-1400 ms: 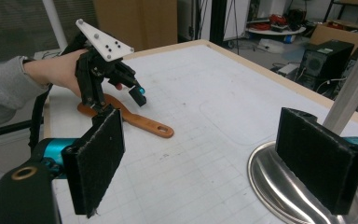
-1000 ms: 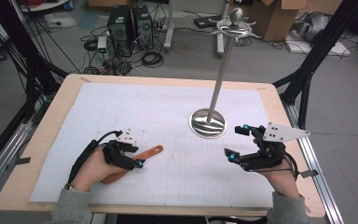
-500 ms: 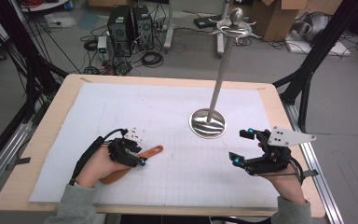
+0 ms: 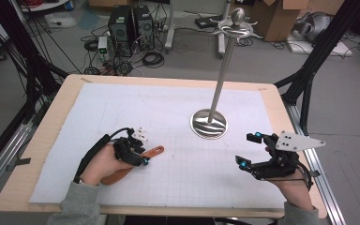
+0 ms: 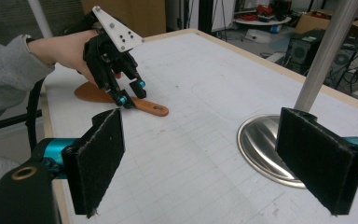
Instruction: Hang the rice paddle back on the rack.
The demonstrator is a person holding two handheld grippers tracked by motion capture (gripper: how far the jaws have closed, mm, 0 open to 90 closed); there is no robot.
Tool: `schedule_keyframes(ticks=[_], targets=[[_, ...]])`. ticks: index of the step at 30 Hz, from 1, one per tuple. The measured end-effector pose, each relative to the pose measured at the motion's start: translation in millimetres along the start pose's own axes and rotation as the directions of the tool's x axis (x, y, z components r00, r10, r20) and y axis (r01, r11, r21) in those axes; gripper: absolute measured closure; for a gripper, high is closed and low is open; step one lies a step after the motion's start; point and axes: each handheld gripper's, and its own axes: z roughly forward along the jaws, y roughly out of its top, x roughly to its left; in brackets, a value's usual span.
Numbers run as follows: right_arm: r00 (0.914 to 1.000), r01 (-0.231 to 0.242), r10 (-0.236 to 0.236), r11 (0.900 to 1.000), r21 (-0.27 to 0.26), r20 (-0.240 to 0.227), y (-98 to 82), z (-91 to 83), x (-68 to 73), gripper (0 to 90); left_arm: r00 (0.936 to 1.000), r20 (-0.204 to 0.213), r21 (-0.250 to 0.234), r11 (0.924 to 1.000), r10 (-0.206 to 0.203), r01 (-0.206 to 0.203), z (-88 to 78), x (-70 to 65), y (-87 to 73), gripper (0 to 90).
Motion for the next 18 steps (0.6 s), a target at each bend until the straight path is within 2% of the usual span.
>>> schedule_keyframes(ticks=[7, 11, 18], targets=[[1.0000, -0.001, 0.001, 1.000, 0.009, 0.003, -1.6, -0.1, 0.1, 14.2, 0.9999, -0.002, 0.001, 0.9999, -0.010, 0.010, 0.2, -0.4, 0.3, 60.6], [1.0000, -0.005, 0.005, 1.000, 0.016, 0.000, -1.7, 0.9, 0.7, 14.2, 1.0000, -0.005, 0.005, 1.0000, 0.001, -0.001, -0.4, -0.3, 0.6, 64.7], [1.0000, -0.001, 0.002, 1.000, 0.016, -0.002, -1.3, 1.6, 0.1, 14.3, 0.9998, -0.020, 0.004, 1.0000, 0.004, -0.004, -1.3, -1.3, 1.5, 65.1]])
